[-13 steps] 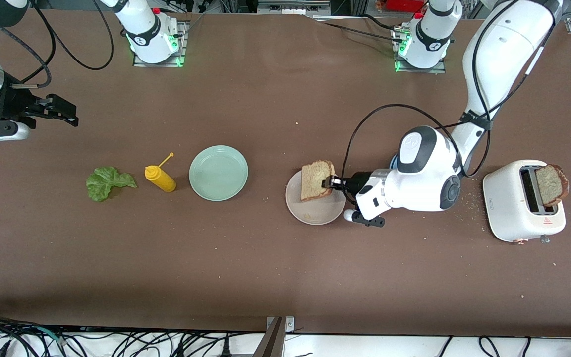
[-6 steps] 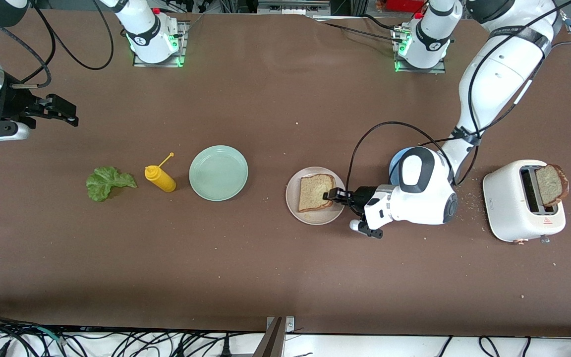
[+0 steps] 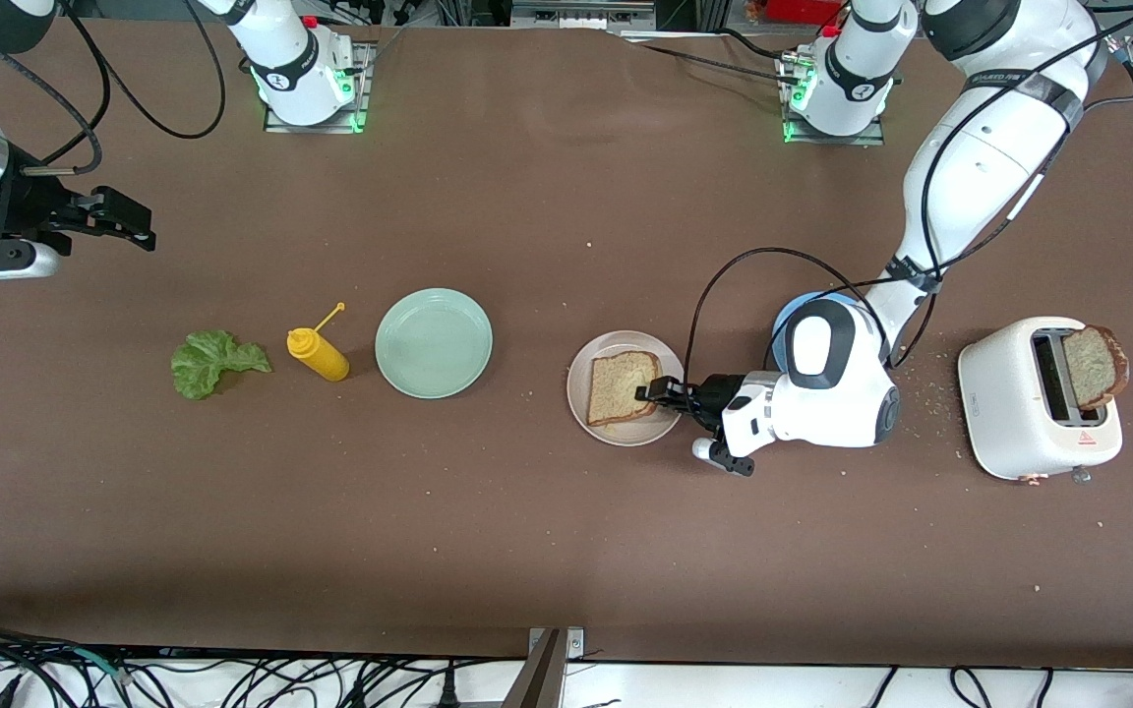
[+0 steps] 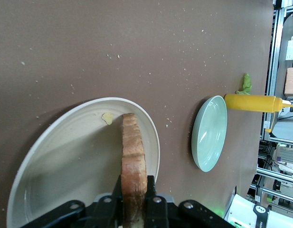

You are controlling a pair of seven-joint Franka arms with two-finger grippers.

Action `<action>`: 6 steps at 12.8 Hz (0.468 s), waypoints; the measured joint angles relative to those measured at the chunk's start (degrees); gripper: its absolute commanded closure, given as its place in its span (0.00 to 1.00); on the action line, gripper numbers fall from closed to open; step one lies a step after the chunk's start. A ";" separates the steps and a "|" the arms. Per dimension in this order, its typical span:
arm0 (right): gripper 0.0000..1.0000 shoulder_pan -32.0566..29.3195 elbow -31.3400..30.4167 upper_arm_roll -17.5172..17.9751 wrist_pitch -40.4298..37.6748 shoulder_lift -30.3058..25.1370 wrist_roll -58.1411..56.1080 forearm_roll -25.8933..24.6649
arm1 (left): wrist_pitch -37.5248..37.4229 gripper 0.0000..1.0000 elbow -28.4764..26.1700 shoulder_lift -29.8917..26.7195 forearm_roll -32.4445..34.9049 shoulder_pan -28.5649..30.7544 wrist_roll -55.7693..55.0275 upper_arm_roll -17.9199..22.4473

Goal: Make sandwich in beige plate with both arms
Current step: 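Lay the bread flat on the beige plate and open the left gripper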

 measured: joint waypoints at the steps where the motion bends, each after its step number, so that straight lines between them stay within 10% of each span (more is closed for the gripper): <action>1: 0.00 0.00 0.00 0.00 0.00 0.00 0.00 0.00 | 0.61 0.00 0.00 0.28 0.00 0.00 0.25 0.00; 6: 0.00 0.00 0.00 0.00 0.00 0.00 0.00 0.00 | 1.43 0.00 0.41 0.03 0.03 0.19 1.08 0.00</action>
